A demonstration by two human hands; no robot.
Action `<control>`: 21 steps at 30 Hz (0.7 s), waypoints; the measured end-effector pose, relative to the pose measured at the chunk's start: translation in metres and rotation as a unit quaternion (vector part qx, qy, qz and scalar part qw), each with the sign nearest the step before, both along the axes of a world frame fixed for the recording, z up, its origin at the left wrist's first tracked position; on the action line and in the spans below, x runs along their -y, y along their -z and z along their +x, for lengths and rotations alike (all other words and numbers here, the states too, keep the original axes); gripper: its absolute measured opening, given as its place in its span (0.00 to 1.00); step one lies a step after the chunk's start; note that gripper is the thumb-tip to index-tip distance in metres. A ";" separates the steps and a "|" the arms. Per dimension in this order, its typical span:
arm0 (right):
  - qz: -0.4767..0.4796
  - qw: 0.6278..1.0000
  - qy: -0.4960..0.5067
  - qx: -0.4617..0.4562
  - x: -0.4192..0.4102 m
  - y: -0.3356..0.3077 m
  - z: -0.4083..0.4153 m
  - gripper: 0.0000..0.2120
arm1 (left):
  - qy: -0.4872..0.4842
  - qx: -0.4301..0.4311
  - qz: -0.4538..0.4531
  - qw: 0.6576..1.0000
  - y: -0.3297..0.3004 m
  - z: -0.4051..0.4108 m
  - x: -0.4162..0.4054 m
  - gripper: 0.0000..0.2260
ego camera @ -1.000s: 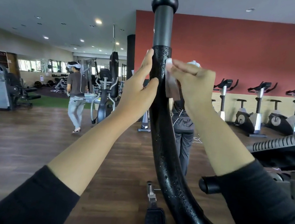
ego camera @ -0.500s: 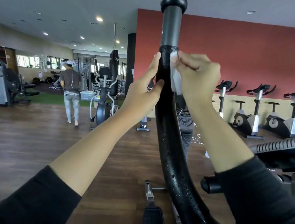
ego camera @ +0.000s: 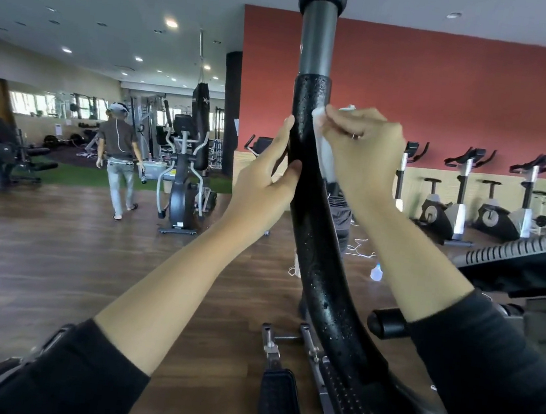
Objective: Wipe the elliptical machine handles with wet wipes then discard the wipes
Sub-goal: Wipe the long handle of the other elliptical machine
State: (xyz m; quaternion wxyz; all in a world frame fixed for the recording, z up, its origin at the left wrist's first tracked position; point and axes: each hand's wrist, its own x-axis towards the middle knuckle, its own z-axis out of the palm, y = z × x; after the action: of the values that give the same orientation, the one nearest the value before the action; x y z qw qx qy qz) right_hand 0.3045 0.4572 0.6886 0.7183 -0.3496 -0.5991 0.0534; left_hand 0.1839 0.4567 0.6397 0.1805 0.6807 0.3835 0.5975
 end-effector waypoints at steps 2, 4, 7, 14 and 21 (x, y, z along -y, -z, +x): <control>-0.005 1.000 0.004 -0.009 0.000 -0.011 0.000 0.08 | -0.012 -0.001 0.000 1.000 0.004 0.000 -0.002 0.27; -0.019 1.000 0.002 0.000 0.002 -0.005 0.002 0.06 | -0.017 -0.005 0.004 1.000 0.006 0.001 0.005 0.27; -0.061 0.998 -0.007 0.023 0.015 0.024 0.006 0.04 | 0.010 0.000 0.009 1.000 0.012 0.003 0.017 0.25; -0.097 0.995 -0.022 0.033 0.039 0.051 0.014 0.12 | 0.003 0.032 0.018 0.999 0.026 0.010 0.031 0.22; -0.115 0.993 -0.010 0.036 0.043 0.050 0.010 0.10 | 0.023 0.048 0.015 0.998 0.037 0.008 0.040 0.21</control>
State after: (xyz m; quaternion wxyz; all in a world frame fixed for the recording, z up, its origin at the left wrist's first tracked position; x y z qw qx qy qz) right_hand 0.3142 0.4138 0.6389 0.6505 -0.4258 -0.6180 0.1164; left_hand 0.1924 0.4171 0.6031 0.2021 0.6629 0.3494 0.6306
